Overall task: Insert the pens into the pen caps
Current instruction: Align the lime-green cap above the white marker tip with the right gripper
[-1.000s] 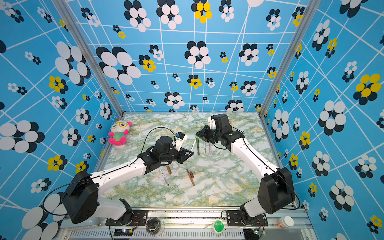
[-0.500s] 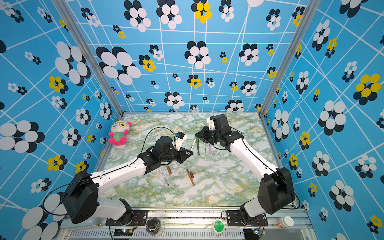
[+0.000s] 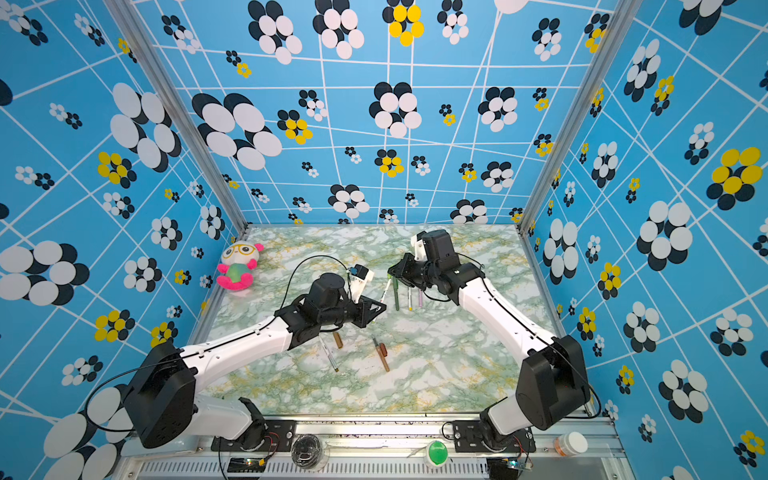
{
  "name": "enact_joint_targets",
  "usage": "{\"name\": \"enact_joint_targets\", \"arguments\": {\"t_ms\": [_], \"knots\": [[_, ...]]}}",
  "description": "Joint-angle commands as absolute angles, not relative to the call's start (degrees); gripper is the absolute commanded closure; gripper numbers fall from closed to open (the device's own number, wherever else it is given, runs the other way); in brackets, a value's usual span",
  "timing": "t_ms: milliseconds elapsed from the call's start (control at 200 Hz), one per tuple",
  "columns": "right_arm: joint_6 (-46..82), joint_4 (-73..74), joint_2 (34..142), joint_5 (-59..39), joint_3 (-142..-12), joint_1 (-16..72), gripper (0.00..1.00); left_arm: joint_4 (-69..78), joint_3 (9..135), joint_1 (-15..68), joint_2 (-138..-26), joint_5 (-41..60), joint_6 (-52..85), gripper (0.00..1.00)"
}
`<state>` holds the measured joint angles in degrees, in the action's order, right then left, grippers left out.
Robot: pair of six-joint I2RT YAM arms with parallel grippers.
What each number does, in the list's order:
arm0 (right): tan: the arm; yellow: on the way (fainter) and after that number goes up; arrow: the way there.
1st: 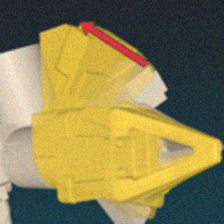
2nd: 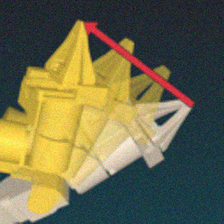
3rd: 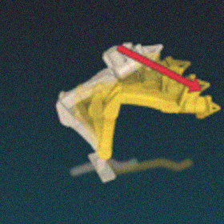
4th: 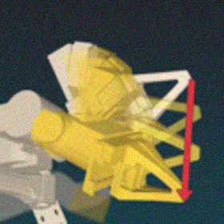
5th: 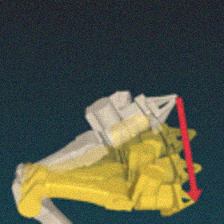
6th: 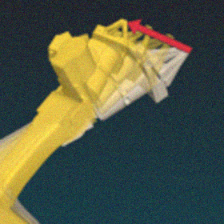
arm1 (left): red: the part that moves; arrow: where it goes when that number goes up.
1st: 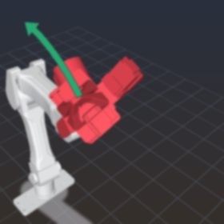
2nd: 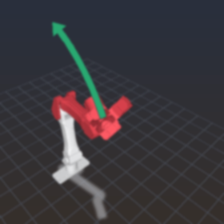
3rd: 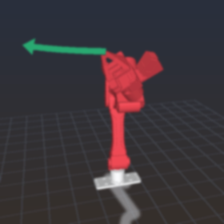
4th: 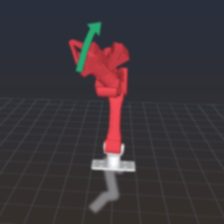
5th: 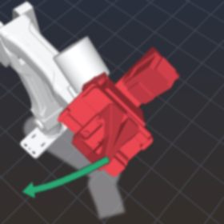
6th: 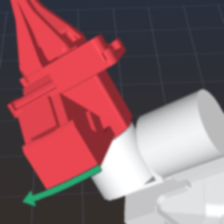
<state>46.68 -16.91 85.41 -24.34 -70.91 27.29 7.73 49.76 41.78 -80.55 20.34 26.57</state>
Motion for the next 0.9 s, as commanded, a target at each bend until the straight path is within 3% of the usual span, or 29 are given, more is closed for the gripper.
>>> {"name": "enact_joint_targets", "arguments": {"t_ms": [0,895], "knots": [[44.8,-18.4,82.3,-22.8,-69.3,28.7,1.0,12.1,49.3,41.3,-78.8,18.8,27.8,1.0],[45.2,-19.9,80.7,-20.7,-73.1,27.5,1.0,11.4,46.6,41.3,-77.3,18.6,27.0,1.0]]}}
